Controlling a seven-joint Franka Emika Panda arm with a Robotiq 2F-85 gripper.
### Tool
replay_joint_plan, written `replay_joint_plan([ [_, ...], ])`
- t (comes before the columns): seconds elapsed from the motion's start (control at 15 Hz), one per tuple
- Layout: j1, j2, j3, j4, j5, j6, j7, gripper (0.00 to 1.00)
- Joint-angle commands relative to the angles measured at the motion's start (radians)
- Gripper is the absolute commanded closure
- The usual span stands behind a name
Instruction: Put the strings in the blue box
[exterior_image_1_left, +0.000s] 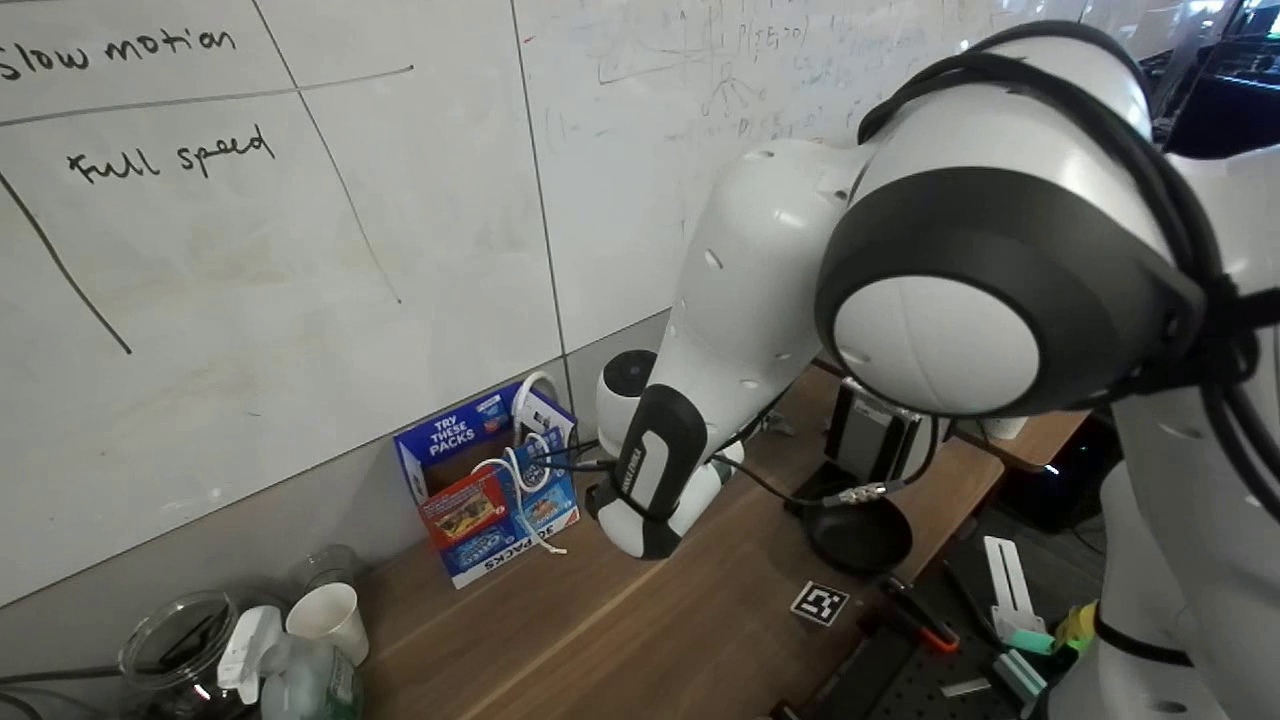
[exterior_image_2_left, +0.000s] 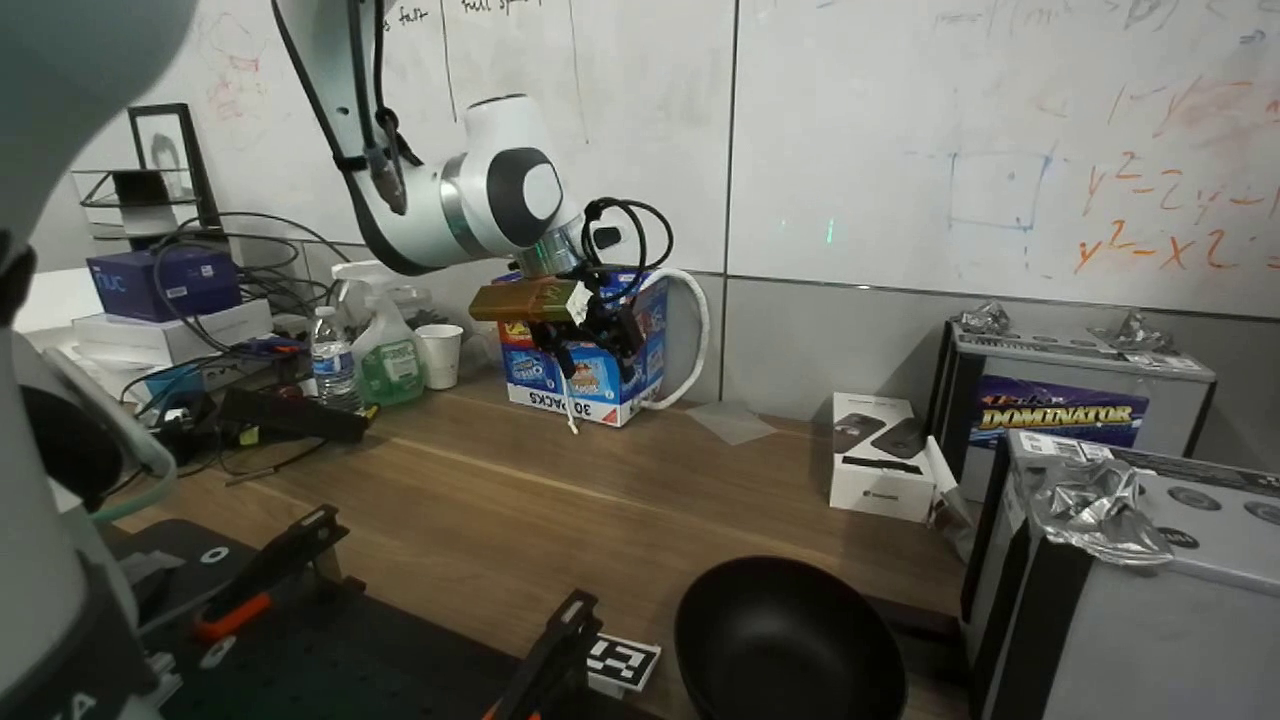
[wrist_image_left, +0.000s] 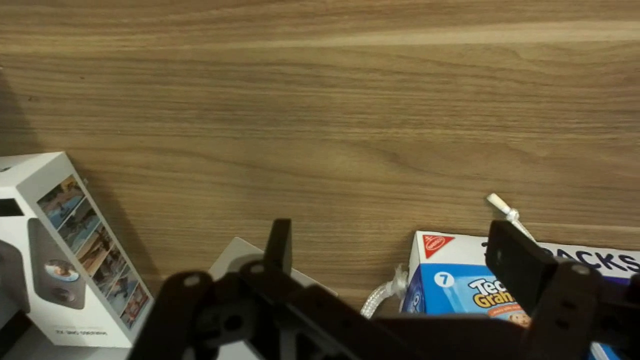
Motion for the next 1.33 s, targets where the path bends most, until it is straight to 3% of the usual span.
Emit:
replay_joint_plan([
  [0.0, -0.192, -0.042, 0.180, -0.004, -0.023, 0.061, -0.013, 0.00],
  [0.2, -0.326, -0.022, 0.316, 0.013, -0.017, 0.093, -0.019, 0.00],
  [0.4, -0.394, 0.023, 0.381, 0.041, -0.014, 0.130, -0.021, 0.00],
  [1.0, -0.463, 0.189, 0.428, 0.236, 0.002, 0.197, -0.022, 0.00],
  [1.27, -0.454, 0.216, 0.412, 0.304, 0.011, 0.196, -0.014, 0.00],
])
